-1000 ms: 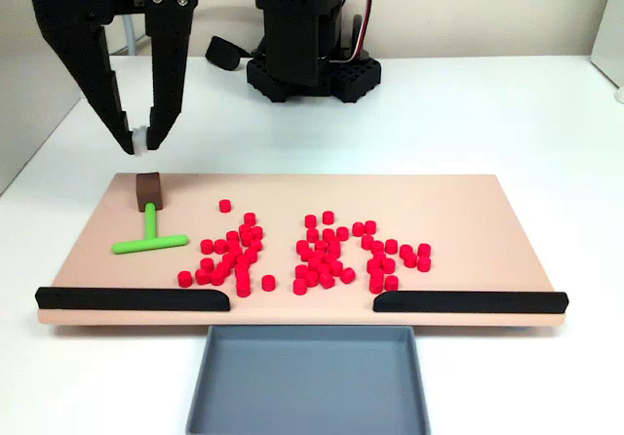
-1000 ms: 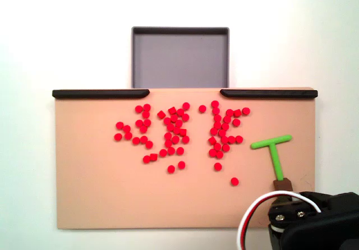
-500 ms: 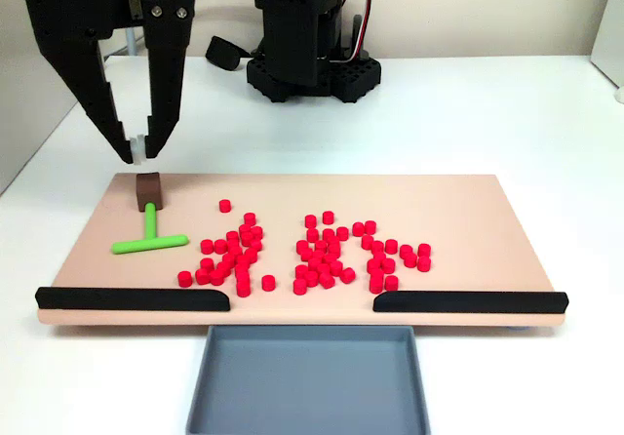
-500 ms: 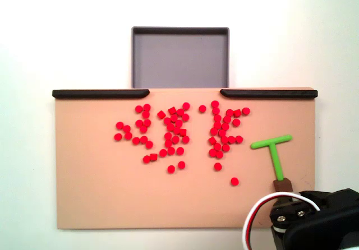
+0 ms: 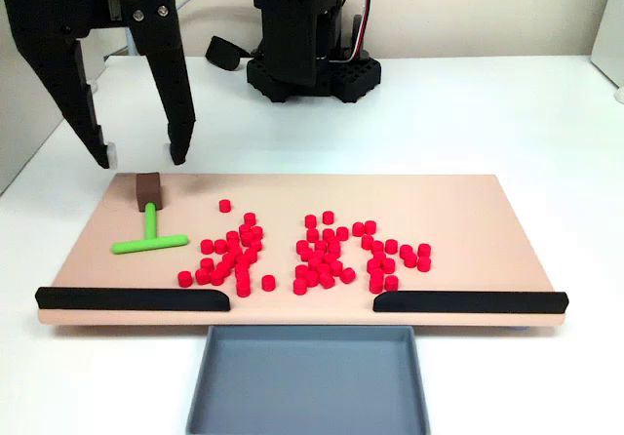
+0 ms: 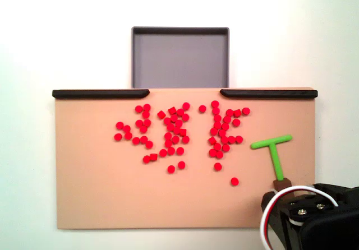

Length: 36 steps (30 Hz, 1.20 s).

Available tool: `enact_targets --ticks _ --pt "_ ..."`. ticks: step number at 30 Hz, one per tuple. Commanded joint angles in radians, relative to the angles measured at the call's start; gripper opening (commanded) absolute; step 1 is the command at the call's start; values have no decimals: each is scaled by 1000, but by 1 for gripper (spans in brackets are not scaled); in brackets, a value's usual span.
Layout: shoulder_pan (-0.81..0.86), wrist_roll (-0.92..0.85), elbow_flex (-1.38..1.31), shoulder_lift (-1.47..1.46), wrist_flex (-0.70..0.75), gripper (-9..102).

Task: Grasp a green tool by the dark brown handle.

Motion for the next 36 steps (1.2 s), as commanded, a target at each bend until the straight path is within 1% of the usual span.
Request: enact_targets --ticks 1,36 --pt "6 5 -6 9 -5 18" --pt "-23 12 -6 -91 -5 14"
